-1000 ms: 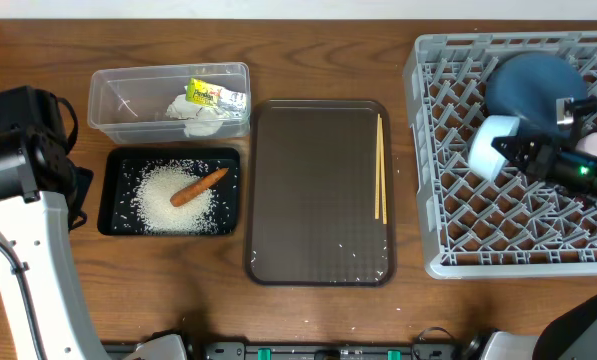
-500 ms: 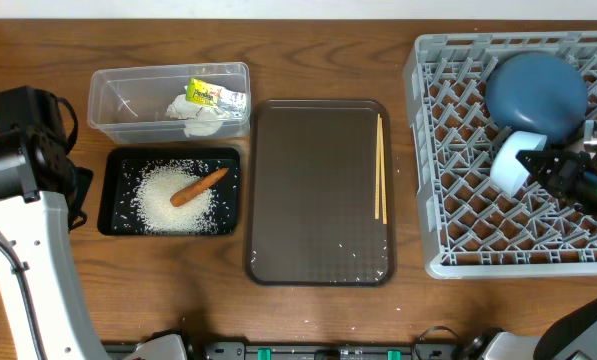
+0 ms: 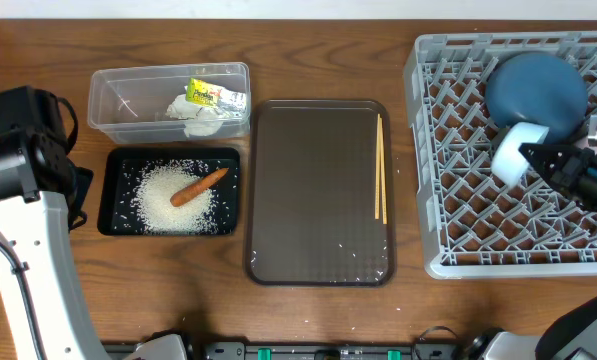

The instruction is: Sort waste into correct bins and load items into the dishwasher rack

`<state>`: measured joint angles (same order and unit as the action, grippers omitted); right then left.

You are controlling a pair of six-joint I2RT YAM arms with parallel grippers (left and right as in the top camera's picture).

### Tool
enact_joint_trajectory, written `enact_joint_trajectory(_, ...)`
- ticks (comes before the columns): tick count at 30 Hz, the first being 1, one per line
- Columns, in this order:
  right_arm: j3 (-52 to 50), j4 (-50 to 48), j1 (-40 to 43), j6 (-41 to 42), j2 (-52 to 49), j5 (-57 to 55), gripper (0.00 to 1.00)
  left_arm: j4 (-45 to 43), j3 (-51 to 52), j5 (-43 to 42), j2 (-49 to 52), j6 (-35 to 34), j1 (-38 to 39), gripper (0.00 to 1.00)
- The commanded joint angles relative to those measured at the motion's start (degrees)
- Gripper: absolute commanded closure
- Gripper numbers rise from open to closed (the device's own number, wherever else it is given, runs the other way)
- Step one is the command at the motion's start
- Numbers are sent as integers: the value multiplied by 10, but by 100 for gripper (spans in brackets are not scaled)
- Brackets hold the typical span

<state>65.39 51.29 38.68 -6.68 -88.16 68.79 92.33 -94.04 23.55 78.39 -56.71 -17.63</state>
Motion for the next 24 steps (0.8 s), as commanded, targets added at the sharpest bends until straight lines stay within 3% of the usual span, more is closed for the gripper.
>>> enact_joint_trajectory(1,-4,-2,-6,6,-21,51,99,44,1,14,0,3,-3,5)
enact_joint_trajectory(17,-3,26,-6,24,-81,49,99,44,1,14,0,3,-3,4)
enact_joint_trajectory(24,-2,47,6,87,-55,-104,99,44,1,14,0,3,-3,5)
